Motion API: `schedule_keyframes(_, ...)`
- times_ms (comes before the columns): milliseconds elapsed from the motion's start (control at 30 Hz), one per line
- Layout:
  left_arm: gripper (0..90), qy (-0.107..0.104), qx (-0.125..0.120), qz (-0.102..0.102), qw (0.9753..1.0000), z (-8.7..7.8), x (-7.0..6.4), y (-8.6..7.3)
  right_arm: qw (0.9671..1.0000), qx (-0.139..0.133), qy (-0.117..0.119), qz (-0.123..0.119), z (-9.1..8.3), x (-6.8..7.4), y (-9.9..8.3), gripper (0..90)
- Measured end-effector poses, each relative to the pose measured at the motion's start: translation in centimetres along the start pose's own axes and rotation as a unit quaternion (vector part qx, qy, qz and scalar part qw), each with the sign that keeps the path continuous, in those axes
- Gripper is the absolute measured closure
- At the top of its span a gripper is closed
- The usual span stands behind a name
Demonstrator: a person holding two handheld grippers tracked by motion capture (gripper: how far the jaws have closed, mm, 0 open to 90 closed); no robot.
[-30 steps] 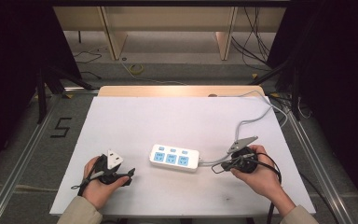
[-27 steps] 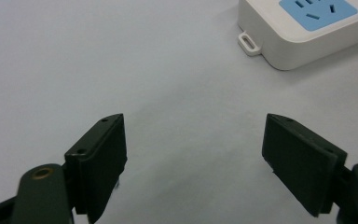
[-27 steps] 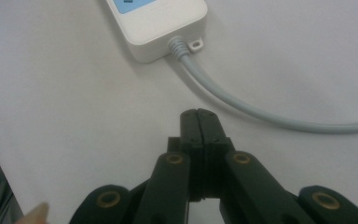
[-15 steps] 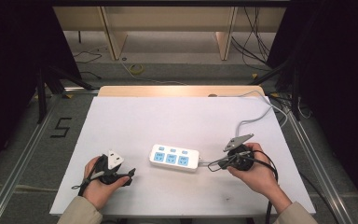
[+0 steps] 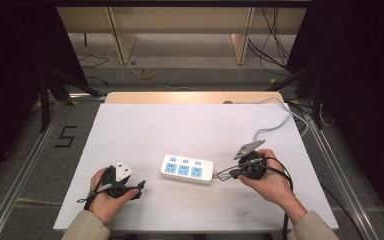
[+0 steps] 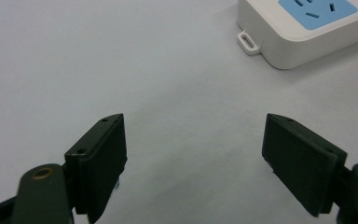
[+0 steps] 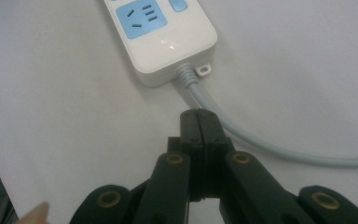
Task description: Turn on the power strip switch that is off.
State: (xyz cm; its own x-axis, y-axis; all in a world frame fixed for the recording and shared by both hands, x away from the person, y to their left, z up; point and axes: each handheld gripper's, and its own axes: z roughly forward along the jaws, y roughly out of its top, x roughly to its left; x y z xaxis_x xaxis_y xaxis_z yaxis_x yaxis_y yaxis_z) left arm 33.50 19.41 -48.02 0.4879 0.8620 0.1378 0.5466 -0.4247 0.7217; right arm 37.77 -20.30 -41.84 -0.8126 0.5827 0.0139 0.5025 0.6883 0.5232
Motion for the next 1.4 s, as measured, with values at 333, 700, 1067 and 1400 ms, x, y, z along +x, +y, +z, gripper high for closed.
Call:
schedule_keyframes(333, 21.8, 0.000, 0.000, 0.000, 1.0000, 0.0, 0.0, 0.0, 1.0000, 0.005, 0.001, -0.006, 0.2, 0.0, 1.1, 90.0)
schedule_keyframes(700, 21.8, 0.000, -0.001, -0.001, 1.0000, 0.0, 0.0, 0.0, 0.9997, 0.016, 0.004, -0.016, 0.3, 0.0, 2.4, 90.0)
schedule_keyframes(1067, 21.8, 0.000, 0.001, 0.001, 1.0000, 0.0, 0.0, 0.0, 0.9994, 0.025, 0.004, -0.022, 0.6, -0.2, 3.3, 90.0)
schedule_keyframes(1400, 21.8, 0.000, 0.000, 0.002, 1.0000, 0.1, 0.0, 0.0, 0.9991, 0.033, 0.003, -0.027, 0.8, -0.3, 4.0, 90.0)
